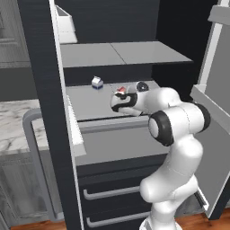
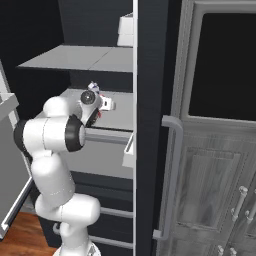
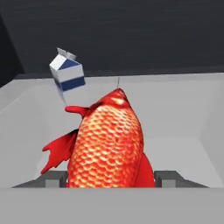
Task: Take the fish out of the fridge, briefly rinse it in the sink, and place it on the tray next to the sink.
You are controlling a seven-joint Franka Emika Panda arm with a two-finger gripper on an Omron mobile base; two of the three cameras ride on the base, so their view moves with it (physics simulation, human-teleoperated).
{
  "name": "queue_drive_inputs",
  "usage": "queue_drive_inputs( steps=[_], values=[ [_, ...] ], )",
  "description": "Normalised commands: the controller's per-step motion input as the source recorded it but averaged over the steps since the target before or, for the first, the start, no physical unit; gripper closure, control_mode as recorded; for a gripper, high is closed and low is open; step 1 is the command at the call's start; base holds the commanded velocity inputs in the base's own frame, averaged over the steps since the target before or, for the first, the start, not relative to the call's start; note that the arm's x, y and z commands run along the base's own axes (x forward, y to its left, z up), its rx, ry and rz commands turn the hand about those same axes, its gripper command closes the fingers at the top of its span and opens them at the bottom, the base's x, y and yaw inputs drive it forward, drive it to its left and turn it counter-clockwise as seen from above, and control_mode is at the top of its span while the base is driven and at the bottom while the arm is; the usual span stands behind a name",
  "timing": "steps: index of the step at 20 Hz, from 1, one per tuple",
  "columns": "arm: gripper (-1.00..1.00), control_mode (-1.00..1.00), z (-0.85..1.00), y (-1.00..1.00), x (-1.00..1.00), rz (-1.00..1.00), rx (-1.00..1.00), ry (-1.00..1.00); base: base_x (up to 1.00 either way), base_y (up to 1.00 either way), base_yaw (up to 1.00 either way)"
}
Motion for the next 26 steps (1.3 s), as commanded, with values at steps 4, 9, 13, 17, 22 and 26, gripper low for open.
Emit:
queue_drive_inputs(
  steps=[4,9,13,17,22,26],
  values=[
    [1.0,-1.0,1.0,-0.06,-1.0,-0.06,0.0,-0.17,0.0,0.0,0.0],
    [1.0,-1.0,1.0,-0.19,-1.0,-0.05,0.01,-0.01,0.0,0.0,0.0],
    [1.0,-1.0,1.0,-0.18,-1.0,-0.04,0.02,0.1,0.0,0.0,0.0],
    [1.0,-1.0,1.0,-0.02,-1.0,0.0,0.0,0.32,0.0,0.0,0.0],
    [1.0,-1.0,0.84,-0.03,-1.0,0.0,0.0,0.41,0.0,0.0,0.0],
    [1.0,-1.0,0.24,0.03,-1.0,0.0,-0.05,0.05,0.0,0.0,0.0]
  ],
)
